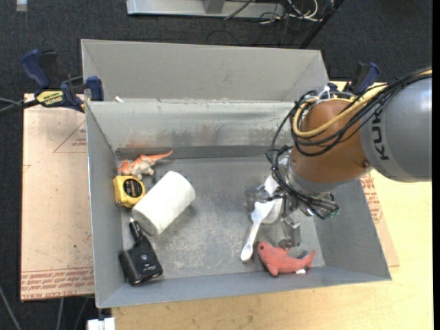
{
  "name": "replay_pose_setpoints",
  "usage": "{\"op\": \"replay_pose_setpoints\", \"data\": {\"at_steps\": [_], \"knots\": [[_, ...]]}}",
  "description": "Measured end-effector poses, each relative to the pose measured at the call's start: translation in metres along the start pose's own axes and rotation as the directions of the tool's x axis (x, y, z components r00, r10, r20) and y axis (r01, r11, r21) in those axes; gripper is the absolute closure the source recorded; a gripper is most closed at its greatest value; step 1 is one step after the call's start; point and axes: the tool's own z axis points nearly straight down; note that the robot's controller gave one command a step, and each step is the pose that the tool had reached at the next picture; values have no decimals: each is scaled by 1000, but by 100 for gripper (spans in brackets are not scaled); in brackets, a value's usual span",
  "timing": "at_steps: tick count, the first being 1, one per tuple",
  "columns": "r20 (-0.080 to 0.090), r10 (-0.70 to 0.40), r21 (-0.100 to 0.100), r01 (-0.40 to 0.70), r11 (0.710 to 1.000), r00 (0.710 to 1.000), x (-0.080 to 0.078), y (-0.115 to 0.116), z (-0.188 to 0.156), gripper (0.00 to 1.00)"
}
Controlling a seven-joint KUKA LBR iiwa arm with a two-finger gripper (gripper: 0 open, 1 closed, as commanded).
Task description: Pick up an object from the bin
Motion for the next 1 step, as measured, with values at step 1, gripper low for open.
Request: {"op": "replay_pose_setpoints", "data": {"at_steps": [1], "knots": [[5, 36, 1, -36, 999, 999, -35, -37, 23, 100]]}}
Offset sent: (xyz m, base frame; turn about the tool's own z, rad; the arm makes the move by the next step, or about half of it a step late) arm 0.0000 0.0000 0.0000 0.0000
